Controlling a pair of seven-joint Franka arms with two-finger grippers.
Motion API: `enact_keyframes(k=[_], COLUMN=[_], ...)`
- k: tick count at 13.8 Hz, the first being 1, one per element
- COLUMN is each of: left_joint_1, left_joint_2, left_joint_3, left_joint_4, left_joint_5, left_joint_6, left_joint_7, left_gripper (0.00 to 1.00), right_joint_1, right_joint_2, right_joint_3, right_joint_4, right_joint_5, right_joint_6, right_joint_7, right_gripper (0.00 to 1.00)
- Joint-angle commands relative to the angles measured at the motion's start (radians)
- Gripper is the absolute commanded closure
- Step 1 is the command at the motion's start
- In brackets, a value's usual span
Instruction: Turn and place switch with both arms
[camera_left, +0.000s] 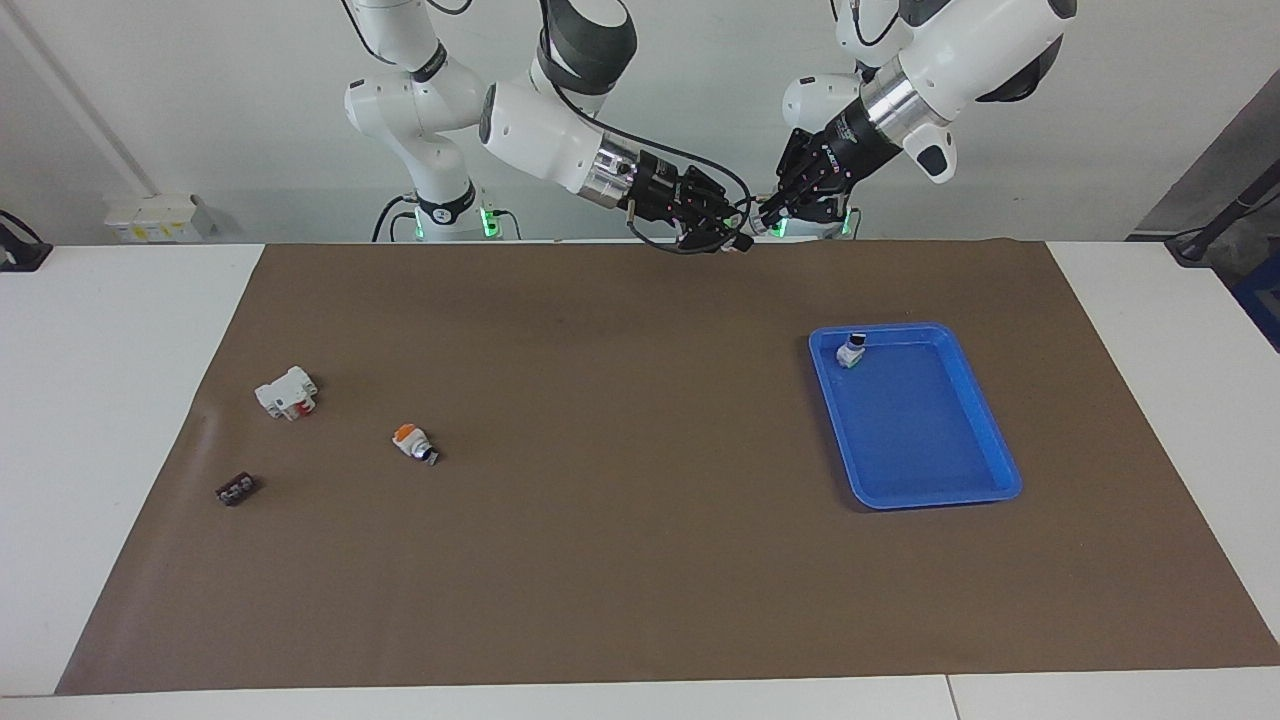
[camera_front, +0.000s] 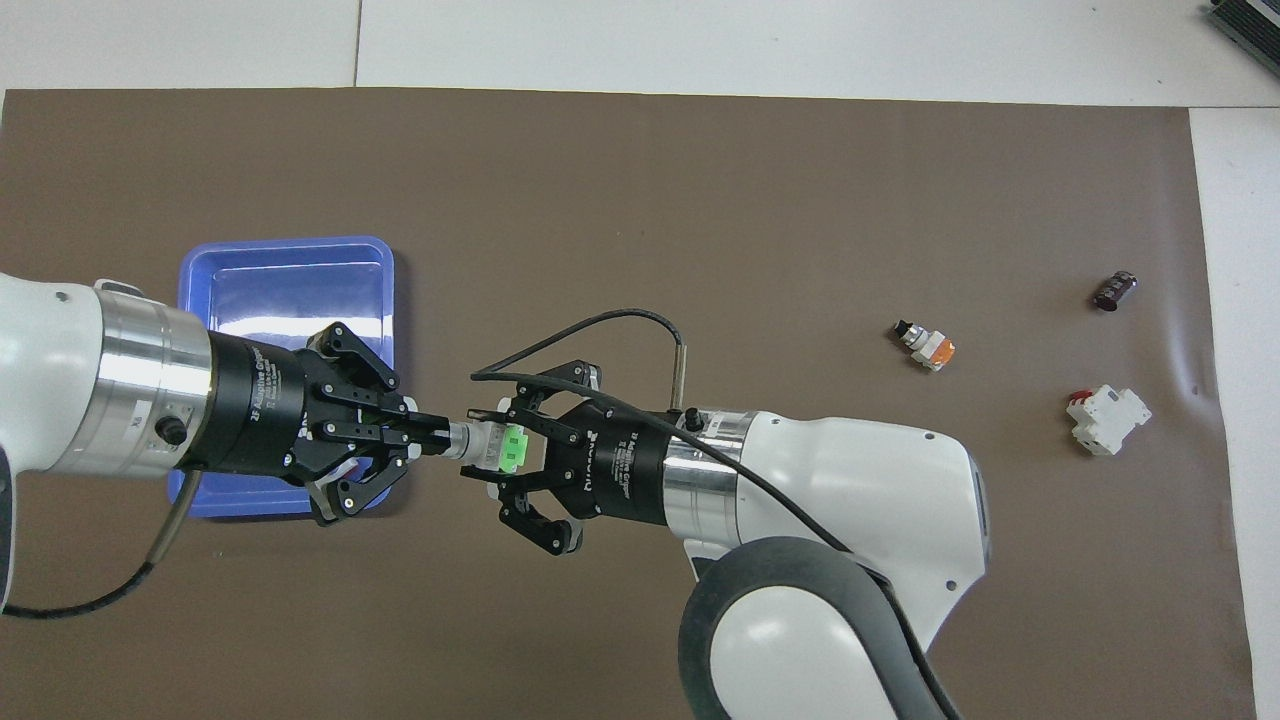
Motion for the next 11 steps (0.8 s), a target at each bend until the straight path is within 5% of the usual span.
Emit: enact_keyframes(k=[1, 11], left_joint_1=[-0.004, -0.001], left_joint_2=[-0.044, -0.050], left_joint_3=[-0.017, -0.017], left_joint_4=[-0.076, -0.080], left_joint_5=[0.008, 0.008], left_joint_6=[-0.011, -0.020], left_joint_7=[-0.046, -0.037], left_gripper=[1.00, 1.00], right_joint_1=[-0.008, -0.009], right_joint_2=[-0.005, -0.008], right_joint_3=[0.000, 0.000], right_joint_4=[0.034, 0.033], right_joint_5=[0.001, -0.001], right_joint_6=[0.013, 0.012], right_joint_7=[0.030, 0.030], right_gripper=[1.00, 1.00])
